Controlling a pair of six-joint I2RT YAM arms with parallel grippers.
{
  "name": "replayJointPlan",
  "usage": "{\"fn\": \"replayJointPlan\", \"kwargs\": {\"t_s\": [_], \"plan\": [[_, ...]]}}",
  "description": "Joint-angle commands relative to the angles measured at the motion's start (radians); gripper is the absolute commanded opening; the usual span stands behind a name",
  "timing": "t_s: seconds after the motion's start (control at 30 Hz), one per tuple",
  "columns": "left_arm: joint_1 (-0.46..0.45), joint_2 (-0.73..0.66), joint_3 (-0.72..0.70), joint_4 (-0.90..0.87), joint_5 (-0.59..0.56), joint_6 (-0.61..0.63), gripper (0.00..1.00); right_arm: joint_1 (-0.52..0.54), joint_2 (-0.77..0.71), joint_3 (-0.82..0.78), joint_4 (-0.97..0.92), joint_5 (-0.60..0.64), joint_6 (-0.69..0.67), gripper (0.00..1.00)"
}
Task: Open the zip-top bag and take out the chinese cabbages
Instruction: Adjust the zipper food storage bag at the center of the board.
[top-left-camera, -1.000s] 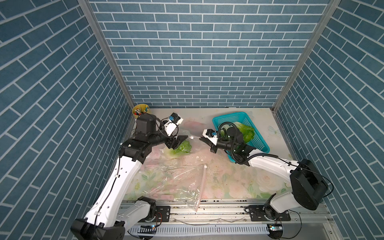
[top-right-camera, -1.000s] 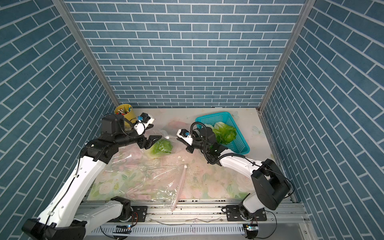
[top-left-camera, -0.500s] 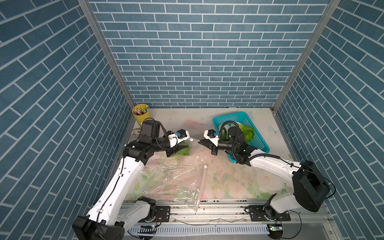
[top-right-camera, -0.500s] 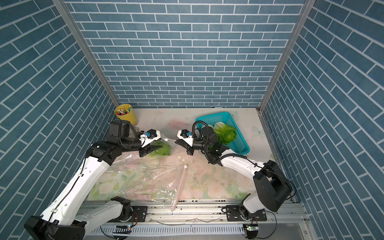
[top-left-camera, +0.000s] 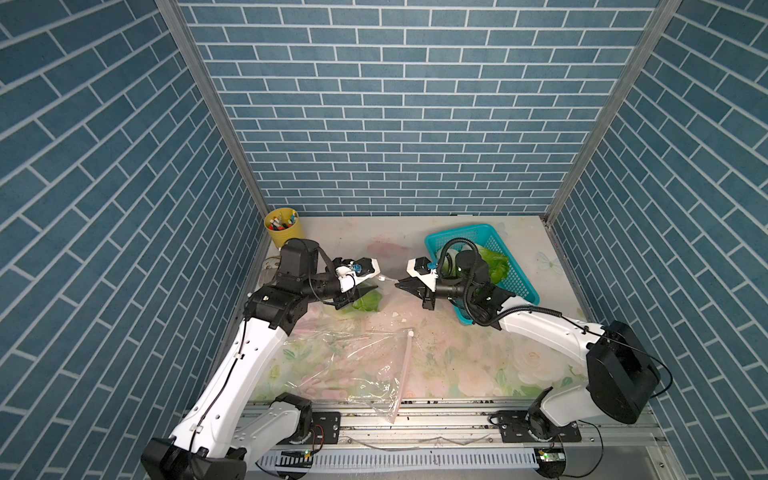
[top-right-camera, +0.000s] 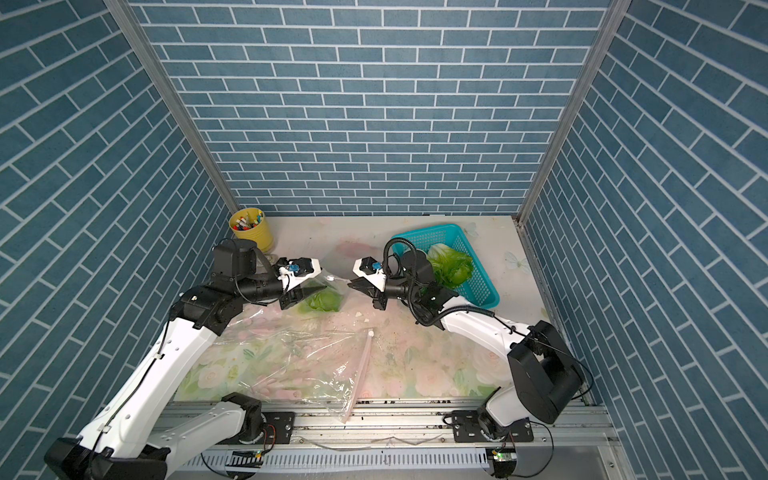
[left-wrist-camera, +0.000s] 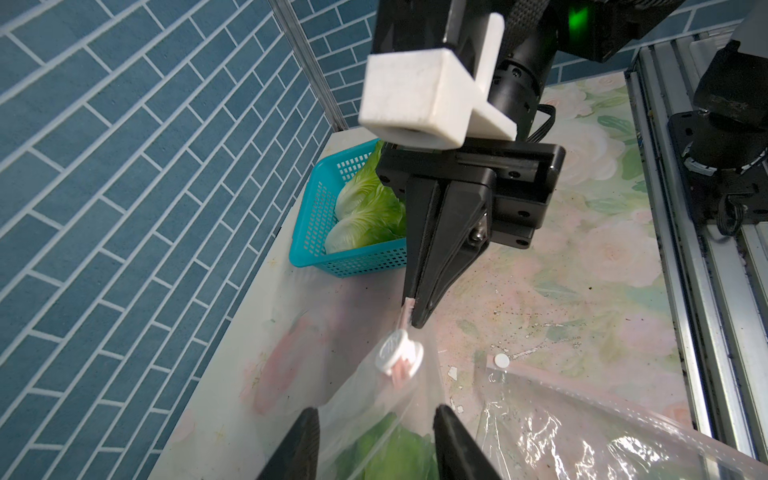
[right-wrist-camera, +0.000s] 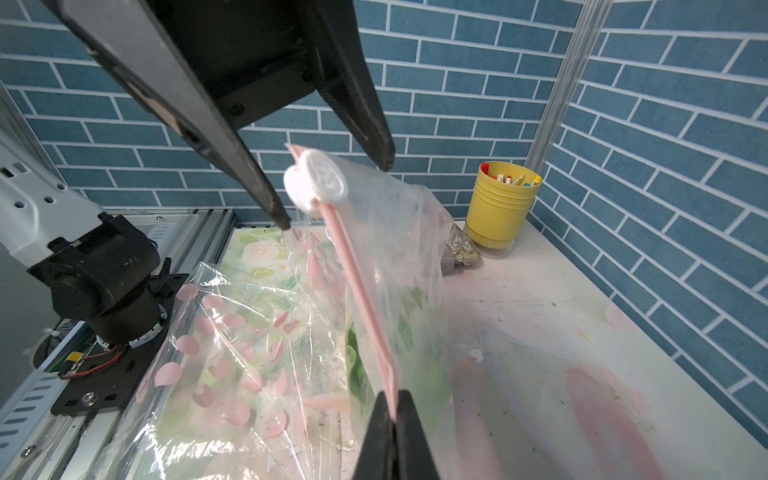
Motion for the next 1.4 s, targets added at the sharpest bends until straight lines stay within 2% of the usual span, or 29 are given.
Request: {"fn": "replayJointPlan", "kwargs": {"t_s": [0.0,0.73,0.83,1.07,1.27,1.33,1.37], "plan": [[-0.004,-0.003,0.031,-0.004,0.005,0.005,0.45,-0.004,-0.008,0.032,-0.007,-0.035,0.025,0.0],[-0.024,0.029,0.088,-0.095,0.038,0.047,0.32,-0.003,0.012,0.048,-0.021,-0.048,0.025,0.0],[-0.025,0.036,0.095,-0.104,0.039,0.05,0.26,-0.003,0.013,0.05,-0.025,-0.051,0.027,0.0],[-0.025,0.053,0.117,-0.136,0.053,0.064,0.0,-0.003,0.014,0.05,-0.031,-0.052,0.025,0.0],[-0.024,0.053,0.116,-0.14,0.069,0.063,0.0,-0.003,0.024,0.072,-0.07,-0.039,0.016,0.0],[-0.025,0.052,0.114,-0.141,0.075,0.063,0.0,0.0,0.025,0.078,-0.084,-0.036,-0.003,0.32],[-0.025,0.053,0.111,-0.141,0.08,0.064,0.0,0.004,0.019,0.075,-0.083,-0.032,-0.021,0.42]]}}
